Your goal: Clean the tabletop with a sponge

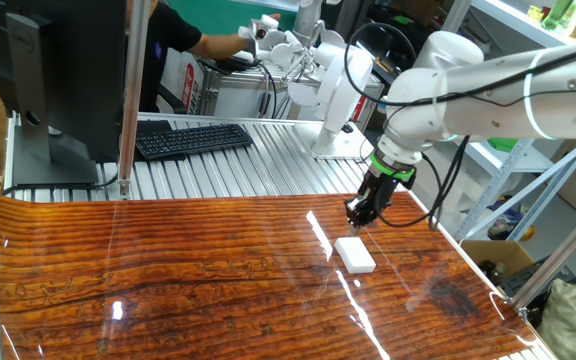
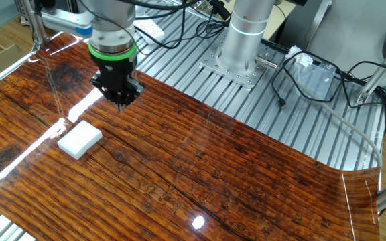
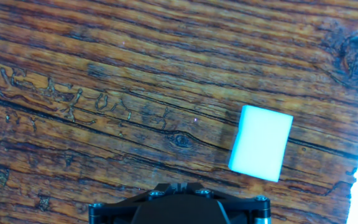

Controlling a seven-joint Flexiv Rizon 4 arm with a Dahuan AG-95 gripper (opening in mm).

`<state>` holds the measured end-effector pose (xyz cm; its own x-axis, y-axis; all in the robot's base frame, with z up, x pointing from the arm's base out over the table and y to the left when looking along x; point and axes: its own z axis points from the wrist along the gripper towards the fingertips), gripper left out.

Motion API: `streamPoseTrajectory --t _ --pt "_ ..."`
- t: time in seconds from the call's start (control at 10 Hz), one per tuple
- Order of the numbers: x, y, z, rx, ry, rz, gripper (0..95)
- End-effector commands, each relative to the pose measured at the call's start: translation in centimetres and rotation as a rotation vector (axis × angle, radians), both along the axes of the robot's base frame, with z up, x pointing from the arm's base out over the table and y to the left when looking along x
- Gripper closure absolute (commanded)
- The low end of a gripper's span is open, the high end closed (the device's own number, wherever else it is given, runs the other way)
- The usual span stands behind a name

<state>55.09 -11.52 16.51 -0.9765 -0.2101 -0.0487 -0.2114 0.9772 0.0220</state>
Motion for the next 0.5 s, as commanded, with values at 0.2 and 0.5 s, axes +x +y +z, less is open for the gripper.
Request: streamPoseTrajectory --t 0.2,0.5 --pt "0.29 0.05 0.01 -0.005 0.009 -0.008 95.0" --pt "0.29 0.05 0.01 -0.008 0.034 -0.050 95.0"
